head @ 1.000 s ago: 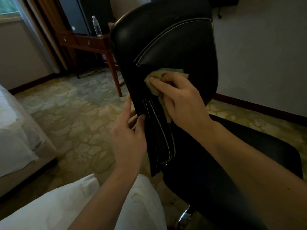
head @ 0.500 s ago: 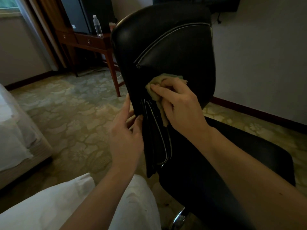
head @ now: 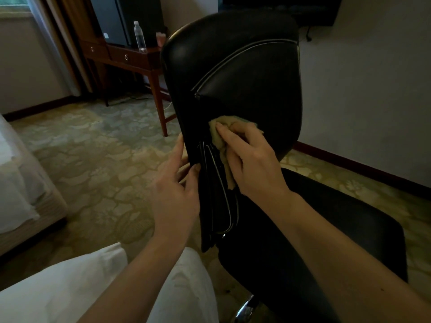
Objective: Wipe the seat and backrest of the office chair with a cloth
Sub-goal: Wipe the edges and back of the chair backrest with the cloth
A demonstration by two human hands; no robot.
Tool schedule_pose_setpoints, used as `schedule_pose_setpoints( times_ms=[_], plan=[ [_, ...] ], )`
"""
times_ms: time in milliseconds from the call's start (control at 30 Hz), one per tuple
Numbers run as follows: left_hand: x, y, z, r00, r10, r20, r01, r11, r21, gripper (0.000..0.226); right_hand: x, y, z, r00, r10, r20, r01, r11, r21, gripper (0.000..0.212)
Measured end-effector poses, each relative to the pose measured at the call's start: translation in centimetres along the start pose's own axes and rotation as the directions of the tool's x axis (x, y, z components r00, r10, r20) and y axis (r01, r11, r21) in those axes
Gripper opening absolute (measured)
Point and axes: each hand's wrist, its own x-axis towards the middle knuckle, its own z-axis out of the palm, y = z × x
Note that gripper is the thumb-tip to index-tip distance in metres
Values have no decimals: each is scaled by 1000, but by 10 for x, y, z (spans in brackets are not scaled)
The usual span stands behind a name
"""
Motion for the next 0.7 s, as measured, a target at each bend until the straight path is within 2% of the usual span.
schedule_pose_setpoints(
  times_ms=[167, 233, 333, 400, 533, 700],
  plan=[
    [0, -2, -1, 1000, 10, 0, -10, 1000, 22, 61, 3, -1, 6, 1000, -4, -5, 4, 1000, 14, 37],
    [0, -3, -1, 1000, -4, 1, 4, 1000, 21, 61, -10, 7, 7, 1000, 19, 5, -19, 995, 97, 35],
    [0, -2, -1, 1000, 1, 8, -1, 999, 32, 61, -27, 18, 5, 999, 26, 41, -30, 996, 90, 34],
    [0, -1, 0, 1000, -9, 14, 9, 1000, 19, 62, -27, 17, 3, 999, 50, 18, -52, 987, 152, 29],
    [0, -3, -1, 1000, -18, 24, 18, 1000, 3, 61, -1, 7, -3, 999, -27, -34, 27, 1000, 8, 26],
    [0, -2, -1, 1000, -26, 17, 26, 1000, 7, 60, 11, 2, 0, 998, -35, -59, 37, 999, 29, 22]
  ],
)
